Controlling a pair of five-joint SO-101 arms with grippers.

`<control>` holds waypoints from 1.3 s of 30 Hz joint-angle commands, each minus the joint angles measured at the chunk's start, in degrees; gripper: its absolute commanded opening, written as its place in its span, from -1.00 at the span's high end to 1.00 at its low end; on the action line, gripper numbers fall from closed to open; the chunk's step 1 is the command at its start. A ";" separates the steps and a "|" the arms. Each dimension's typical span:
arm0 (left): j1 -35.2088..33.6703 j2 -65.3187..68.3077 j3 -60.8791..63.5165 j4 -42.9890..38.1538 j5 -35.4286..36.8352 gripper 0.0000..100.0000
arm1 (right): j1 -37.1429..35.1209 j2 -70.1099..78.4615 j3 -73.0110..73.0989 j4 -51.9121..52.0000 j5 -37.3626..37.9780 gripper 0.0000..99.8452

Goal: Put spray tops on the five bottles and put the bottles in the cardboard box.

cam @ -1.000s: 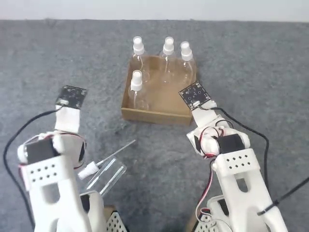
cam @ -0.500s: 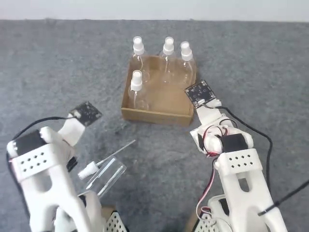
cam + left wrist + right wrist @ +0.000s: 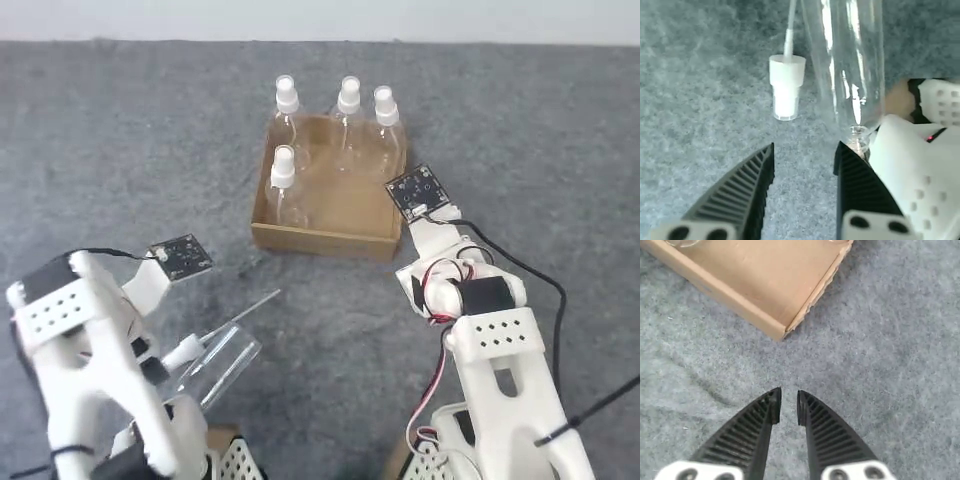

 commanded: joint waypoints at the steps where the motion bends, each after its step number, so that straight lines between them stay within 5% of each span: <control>1: 3.87 3.96 -2.24 1.41 -0.62 0.64 | 0.92 -2.15 -0.97 -1.54 -0.70 0.96; 22: 48.79 5.63 6.20 -9.58 31.56 0.64 | 1.01 -15.69 -0.62 5.67 -0.26 0.96; 32: 53.80 5.63 -4.70 -8.88 41.14 0.63 | 8.84 -17.10 -0.88 5.05 -0.70 0.96; 39: 55.12 5.54 -14.46 0.44 45.80 0.54 | 9.27 -17.19 -0.97 5.05 -0.70 0.96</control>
